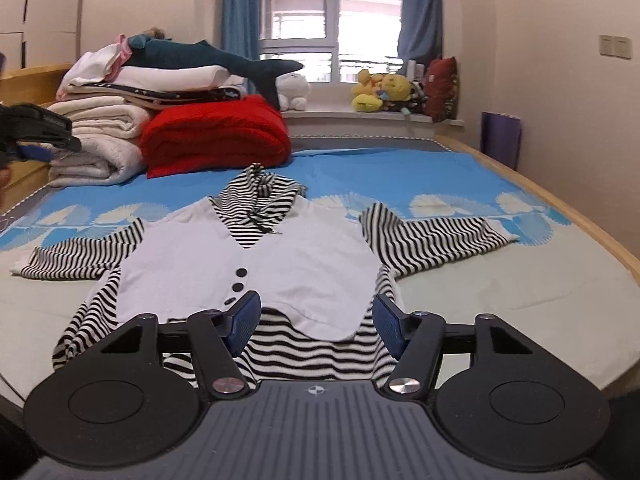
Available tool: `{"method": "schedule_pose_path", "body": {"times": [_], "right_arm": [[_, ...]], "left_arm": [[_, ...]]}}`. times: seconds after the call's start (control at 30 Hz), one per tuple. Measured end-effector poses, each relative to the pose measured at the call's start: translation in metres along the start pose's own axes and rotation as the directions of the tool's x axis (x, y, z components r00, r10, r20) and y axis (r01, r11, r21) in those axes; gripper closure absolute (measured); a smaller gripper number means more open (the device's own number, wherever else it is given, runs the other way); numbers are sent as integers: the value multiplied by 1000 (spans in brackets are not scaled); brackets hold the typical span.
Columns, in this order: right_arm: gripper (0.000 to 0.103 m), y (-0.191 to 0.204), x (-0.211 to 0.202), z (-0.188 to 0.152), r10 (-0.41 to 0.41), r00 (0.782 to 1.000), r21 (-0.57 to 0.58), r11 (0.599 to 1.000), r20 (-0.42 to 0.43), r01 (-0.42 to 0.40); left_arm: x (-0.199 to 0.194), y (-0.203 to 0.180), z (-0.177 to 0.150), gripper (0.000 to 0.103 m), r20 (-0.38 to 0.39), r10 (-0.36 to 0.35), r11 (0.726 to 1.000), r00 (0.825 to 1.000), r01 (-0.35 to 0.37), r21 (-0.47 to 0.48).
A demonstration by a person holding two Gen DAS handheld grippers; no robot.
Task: Fold small clothes
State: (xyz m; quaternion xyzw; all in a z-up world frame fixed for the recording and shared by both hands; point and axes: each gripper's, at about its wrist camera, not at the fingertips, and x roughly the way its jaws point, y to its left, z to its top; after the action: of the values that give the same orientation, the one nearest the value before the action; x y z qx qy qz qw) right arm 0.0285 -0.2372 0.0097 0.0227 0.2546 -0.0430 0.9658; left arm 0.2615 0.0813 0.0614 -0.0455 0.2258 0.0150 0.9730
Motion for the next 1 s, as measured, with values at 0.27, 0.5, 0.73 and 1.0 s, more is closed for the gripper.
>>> {"method": "schedule_pose_path", "body": {"times": [0.27, 0.5, 0.73, 1.0], "right_arm": [[33, 9, 60, 86, 106, 993, -49, 993, 44, -103], [28, 43, 163, 144, 189, 980, -79, 980, 68, -184], [31, 46, 246, 126, 195, 981, -58, 979, 3, -195], [56, 44, 276, 126, 219, 975, -45, 974, -25, -220]], "left_arm": [[111, 112, -39, 83, -144, 162, 982, 976, -174, -73], [158, 207, -52, 88, -267, 285, 916, 921, -343, -208], [173, 282, -69, 60, -353, 346, 758, 870, -480, -441], [203, 312, -92, 65, -434, 346, 613, 832, -551, -567]]}}
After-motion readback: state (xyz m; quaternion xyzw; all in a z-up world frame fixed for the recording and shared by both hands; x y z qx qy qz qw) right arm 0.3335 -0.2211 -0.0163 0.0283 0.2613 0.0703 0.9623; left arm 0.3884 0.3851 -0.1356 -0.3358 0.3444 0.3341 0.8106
